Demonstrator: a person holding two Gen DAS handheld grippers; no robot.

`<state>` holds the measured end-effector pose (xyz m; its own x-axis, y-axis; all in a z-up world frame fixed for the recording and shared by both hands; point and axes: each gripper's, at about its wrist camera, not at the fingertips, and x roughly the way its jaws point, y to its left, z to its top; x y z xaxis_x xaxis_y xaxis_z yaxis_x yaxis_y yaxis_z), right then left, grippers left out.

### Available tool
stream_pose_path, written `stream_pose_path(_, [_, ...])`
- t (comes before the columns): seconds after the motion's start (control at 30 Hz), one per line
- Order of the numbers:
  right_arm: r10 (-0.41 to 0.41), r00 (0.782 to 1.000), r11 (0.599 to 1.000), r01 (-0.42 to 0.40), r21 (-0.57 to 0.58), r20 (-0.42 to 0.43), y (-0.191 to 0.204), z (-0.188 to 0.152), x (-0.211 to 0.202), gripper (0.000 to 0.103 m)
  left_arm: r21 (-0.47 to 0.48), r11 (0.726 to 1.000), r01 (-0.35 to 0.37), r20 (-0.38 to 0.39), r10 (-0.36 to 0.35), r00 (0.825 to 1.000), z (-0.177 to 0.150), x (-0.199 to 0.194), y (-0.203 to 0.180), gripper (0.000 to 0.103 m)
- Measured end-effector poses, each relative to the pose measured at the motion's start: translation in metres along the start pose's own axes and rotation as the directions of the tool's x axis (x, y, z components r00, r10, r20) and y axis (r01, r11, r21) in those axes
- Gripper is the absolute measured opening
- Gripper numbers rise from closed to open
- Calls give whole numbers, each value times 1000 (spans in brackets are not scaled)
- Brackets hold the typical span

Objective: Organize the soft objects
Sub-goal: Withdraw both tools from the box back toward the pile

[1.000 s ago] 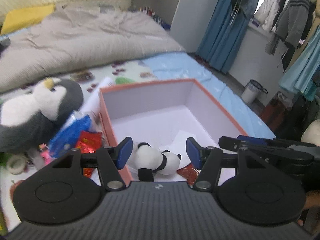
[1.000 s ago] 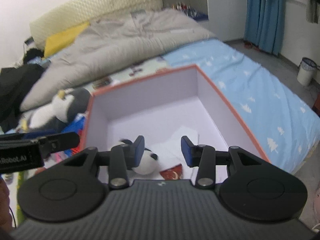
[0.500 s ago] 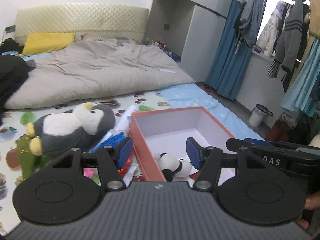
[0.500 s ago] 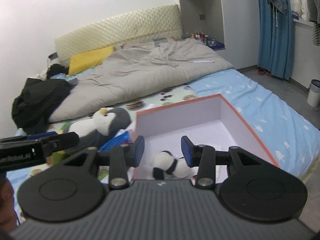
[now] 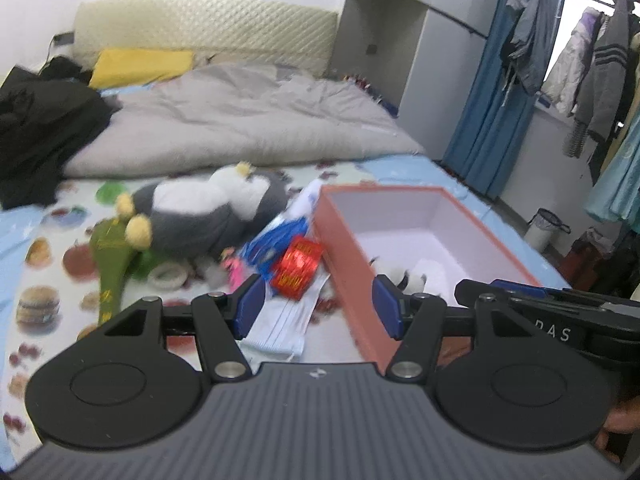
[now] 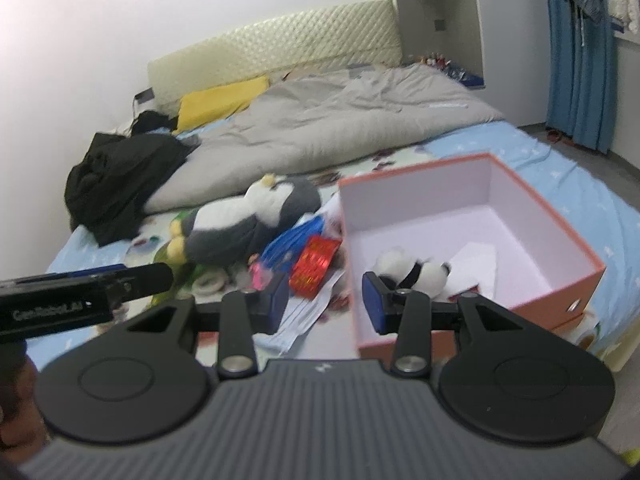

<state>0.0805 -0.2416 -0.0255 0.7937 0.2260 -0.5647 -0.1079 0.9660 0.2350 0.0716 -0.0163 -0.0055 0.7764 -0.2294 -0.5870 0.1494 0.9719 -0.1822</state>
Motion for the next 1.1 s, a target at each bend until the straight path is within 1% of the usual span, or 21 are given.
stream_pose_path(0.17, [24, 999, 1000, -24, -8, -36, 17, -24, 5, 44, -25, 999, -28, -34, 27, 999, -23, 0, 16, 65])
stream_pose_path(0.27, [36, 998, 999, -37, -10, -50, 25, -35, 8, 44, -42, 998, -41, -41, 40, 998, -32, 2, 23, 65])
stream_pose_path(0.6, [49, 995, 998, -52, -34, -89, 38, -67, 21, 44, -72, 995, -74, -100, 67, 993, -53, 26, 47, 65])
stream_pose_path(0.83, [76, 991, 995, -83, -63, -109, 49, -87, 23, 44, -77, 992, -98, -125, 88, 988, -72, 29, 59, 65])
stream_pose_path(0.93, [84, 989, 993, -93, -68, -125, 52, -92, 27, 44, -80, 991, -109, -134, 98, 986, -75, 34, 65, 65])
stream_pose_path(1.1, [87, 984, 993, -98, -62, -153, 52, -95, 44, 44, -91, 988, -128, -149, 114, 982, -71, 52, 79, 65])
